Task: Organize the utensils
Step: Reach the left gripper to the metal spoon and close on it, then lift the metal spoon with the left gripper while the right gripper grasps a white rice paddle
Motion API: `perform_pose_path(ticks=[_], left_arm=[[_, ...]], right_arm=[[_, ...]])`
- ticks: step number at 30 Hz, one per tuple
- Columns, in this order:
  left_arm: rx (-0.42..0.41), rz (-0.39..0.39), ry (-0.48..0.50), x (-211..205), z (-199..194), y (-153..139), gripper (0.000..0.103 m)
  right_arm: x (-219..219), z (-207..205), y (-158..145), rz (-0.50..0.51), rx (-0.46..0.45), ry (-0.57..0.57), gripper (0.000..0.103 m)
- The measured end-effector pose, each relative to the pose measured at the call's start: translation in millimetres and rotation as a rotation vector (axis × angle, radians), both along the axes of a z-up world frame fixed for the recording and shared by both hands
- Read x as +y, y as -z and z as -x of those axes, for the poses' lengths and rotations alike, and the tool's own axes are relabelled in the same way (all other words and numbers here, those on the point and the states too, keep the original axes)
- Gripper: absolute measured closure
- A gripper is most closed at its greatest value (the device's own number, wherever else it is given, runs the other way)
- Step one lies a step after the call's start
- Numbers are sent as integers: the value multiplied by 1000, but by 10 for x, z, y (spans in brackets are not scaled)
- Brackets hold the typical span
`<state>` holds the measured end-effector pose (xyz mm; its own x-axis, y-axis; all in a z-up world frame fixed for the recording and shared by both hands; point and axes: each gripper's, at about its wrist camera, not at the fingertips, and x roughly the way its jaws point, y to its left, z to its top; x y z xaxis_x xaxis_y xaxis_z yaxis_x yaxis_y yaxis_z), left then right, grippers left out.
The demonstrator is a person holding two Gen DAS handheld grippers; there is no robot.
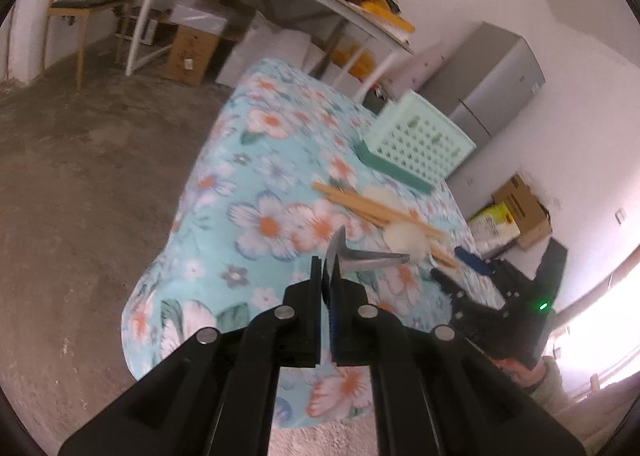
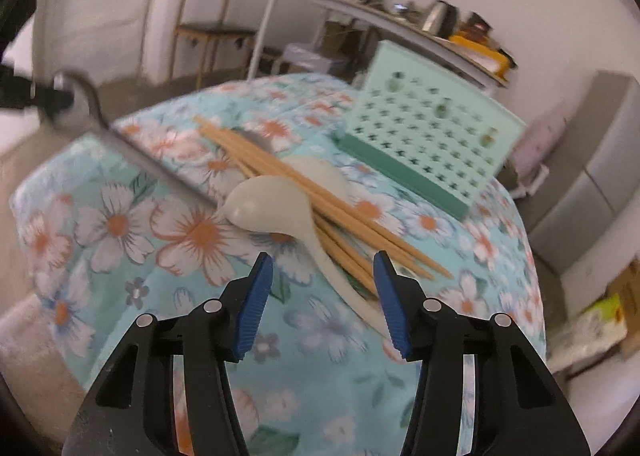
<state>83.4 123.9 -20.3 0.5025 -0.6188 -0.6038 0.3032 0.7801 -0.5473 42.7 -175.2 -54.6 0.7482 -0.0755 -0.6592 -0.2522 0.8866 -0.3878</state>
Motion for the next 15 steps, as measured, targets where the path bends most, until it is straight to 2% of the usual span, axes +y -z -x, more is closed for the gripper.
perform_pose_path(ticks=[2, 5, 8, 9, 13, 15], left_arm=[[-2, 14, -16, 51, -18, 11, 101], [-8, 19, -36, 95, -37, 23, 101], [-9, 28, -49, 111, -57, 27, 101], [-10, 28, -54, 121, -61, 27, 101], [-12, 30, -72, 175, -73, 34, 101], [-14, 25, -87, 200, -78, 22, 101]], right_arm=[[64, -57, 68, 50, 11, -24, 55], [146, -122, 143, 120, 7, -44, 63], [175, -169, 168, 148, 1, -41, 73], [182, -168, 182, 157, -5, -37, 80], [142, -115, 159, 158, -41, 4, 96], [84, -74, 106, 128, -58, 28, 98]])
